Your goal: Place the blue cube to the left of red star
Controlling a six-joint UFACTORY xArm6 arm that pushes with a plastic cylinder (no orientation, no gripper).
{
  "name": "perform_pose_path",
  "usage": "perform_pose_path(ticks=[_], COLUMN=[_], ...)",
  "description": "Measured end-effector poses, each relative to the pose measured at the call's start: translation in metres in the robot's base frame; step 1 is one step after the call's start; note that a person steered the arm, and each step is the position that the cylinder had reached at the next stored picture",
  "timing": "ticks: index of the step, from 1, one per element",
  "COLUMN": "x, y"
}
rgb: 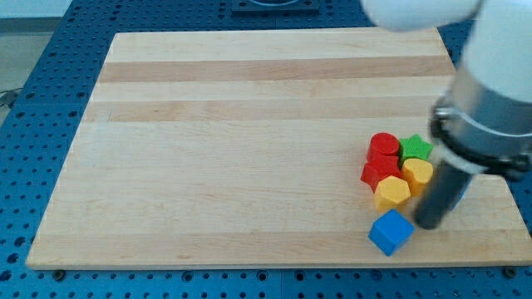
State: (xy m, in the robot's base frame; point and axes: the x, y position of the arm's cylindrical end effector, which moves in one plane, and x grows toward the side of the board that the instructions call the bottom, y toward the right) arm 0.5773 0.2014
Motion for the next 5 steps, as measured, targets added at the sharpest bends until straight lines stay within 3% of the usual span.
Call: perform_pose_path(ticks=[1, 2, 5], x=[0.028, 0.041, 0.041], y=[0.053, 0.046, -0.070])
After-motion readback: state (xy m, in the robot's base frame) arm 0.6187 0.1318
